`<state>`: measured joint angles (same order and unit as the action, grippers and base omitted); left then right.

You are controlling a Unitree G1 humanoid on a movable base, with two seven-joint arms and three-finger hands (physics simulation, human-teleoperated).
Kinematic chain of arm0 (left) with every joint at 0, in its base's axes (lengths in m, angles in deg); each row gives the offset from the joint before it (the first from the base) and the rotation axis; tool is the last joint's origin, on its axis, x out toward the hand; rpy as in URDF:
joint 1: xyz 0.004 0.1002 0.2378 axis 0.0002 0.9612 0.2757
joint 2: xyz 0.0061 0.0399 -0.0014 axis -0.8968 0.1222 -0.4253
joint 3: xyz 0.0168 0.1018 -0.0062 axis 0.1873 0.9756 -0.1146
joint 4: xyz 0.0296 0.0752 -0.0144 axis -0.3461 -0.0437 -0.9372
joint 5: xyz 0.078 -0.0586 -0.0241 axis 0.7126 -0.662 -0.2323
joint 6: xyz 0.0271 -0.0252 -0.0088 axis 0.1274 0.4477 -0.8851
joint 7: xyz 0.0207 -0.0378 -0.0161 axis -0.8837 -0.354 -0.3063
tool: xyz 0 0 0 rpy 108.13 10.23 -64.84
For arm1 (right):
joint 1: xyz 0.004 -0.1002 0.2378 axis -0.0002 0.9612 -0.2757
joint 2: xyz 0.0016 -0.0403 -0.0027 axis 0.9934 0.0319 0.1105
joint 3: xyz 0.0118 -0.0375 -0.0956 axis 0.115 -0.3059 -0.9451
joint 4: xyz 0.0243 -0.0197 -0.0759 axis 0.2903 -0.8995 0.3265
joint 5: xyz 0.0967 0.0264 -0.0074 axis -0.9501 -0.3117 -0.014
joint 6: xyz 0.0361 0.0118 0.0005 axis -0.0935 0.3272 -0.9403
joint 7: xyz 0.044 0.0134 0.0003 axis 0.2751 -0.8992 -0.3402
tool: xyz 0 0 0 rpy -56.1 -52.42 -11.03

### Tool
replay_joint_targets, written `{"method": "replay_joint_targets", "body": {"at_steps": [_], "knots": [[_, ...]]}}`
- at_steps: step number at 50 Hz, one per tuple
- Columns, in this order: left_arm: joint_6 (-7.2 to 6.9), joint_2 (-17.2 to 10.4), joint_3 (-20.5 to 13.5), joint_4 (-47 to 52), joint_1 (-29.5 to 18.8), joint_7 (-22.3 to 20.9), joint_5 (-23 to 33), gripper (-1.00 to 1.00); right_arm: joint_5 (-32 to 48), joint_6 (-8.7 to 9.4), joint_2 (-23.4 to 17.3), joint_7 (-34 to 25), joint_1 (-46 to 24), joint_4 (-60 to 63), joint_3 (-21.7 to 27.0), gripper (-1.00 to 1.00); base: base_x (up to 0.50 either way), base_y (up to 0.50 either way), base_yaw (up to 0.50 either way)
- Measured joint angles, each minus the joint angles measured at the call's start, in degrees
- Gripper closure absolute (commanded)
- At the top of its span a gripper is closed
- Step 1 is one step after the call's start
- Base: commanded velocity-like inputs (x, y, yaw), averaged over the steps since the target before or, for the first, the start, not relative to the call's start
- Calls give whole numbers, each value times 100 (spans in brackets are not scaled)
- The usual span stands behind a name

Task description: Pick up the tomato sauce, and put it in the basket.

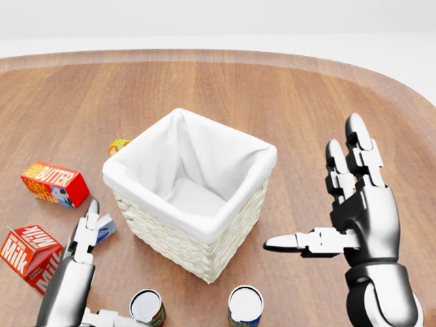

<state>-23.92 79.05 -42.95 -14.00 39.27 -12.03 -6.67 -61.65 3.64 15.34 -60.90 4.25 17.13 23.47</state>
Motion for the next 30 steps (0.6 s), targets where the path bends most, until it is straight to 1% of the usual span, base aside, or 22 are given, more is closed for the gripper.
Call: {"method": "replay_joint_targets", "body": {"at_steps": [30], "knots": [[0,-14,53,-495,-168,90,-37,-100,35,0,19,-27,63,25,-29,-100,0,0,0]]}}
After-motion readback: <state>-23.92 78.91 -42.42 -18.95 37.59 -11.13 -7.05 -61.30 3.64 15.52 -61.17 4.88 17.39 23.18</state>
